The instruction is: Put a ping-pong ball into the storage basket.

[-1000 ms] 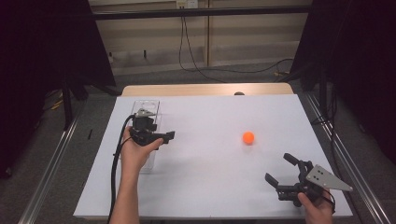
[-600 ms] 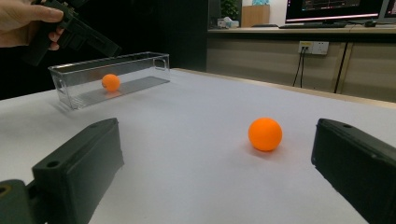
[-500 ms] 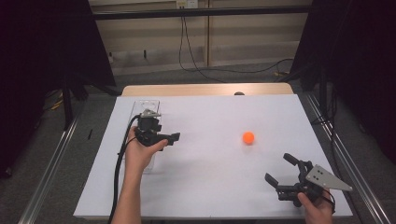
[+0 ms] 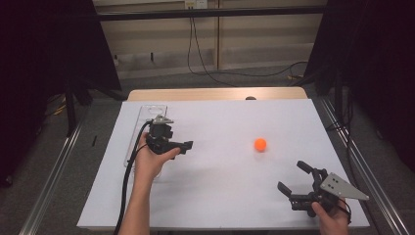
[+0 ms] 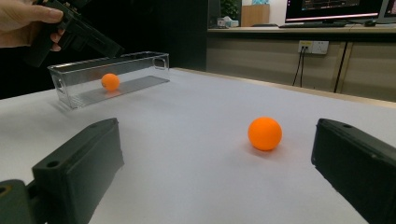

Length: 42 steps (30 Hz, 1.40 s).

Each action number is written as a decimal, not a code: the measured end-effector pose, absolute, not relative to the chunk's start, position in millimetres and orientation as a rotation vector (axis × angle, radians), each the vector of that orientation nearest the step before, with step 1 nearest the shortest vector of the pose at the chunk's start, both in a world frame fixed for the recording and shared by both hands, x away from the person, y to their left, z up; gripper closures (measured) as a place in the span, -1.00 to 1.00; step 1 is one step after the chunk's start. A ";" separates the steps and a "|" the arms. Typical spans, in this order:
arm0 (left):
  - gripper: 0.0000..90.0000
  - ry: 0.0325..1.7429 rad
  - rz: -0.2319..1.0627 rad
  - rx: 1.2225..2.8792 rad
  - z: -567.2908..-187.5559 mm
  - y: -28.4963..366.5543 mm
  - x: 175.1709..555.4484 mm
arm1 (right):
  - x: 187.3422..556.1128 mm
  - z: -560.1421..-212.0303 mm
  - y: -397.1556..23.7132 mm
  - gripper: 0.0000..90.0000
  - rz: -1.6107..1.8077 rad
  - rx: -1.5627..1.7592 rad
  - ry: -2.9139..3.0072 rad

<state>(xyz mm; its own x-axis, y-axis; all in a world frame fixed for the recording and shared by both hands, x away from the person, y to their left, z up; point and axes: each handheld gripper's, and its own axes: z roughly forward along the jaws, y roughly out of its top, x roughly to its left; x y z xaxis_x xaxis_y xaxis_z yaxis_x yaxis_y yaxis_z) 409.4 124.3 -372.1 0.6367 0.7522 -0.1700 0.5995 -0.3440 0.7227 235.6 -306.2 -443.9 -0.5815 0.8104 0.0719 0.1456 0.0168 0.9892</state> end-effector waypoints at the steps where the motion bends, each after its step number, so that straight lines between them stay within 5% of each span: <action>1: -0.71 1.050 0.245 2.065 -372.4 123.6 409.4 | 235.6 -443.9 -306.3 -0.97 1.609 0.977 1.763; 42: -0.74 0.959 0.184 2.096 -380.7 89.2 404.9 | 235.9 -444.0 -306.1 -0.97 1.609 0.976 1.766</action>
